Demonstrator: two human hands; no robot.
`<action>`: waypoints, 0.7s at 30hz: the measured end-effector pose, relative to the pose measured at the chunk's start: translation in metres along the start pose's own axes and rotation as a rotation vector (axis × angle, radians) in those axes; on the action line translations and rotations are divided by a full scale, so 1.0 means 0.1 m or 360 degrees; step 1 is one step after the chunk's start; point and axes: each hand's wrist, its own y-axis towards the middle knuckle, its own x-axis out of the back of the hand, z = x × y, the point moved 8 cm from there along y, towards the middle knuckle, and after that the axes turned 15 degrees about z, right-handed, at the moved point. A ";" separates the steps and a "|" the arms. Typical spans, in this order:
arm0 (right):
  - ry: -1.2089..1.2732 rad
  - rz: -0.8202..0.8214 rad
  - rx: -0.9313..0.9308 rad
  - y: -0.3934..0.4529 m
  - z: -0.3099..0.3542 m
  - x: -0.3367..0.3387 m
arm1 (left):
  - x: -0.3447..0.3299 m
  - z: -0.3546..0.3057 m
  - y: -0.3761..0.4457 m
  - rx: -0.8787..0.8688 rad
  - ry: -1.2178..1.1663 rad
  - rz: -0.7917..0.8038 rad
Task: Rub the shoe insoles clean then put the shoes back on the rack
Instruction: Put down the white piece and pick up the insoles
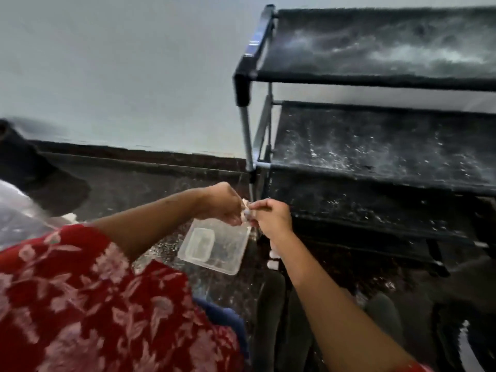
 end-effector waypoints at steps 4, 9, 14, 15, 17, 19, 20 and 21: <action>-0.0185 0.0148 0.0023 0.34 -0.10 -0.57 | 0.49 0.63 0.01 -0.0088 -0.0307 -0.0207; -0.0444 0.0252 -0.0178 0.81 -0.71 -1.03 | 0.69 1.58 0.41 -0.0074 -0.0694 -0.0370; -0.0512 0.0410 -0.0411 1.19 -1.40 -1.33 | 0.74 2.29 0.90 -0.0015 -0.0912 -0.0433; -0.0499 0.0438 -0.0463 1.27 -1.55 -1.40 | 0.75 2.38 1.00 -0.0013 -0.0913 -0.0416; -0.0412 0.0426 -0.0560 1.41 -1.81 -1.49 | 0.73 2.49 1.13 -0.0011 -0.0949 -0.0380; -0.0261 0.0418 -0.0643 1.51 -1.99 -1.55 | 0.72 2.56 1.24 -0.0002 -0.0966 -0.0349; -0.0211 0.0434 -0.0674 1.55 -2.05 -1.58 | 0.72 2.57 1.29 0.0003 -0.0965 -0.0328; -0.0171 0.0464 -0.0701 1.58 -2.10 -1.59 | 0.70 2.58 1.35 0.0000 -0.0987 -0.0299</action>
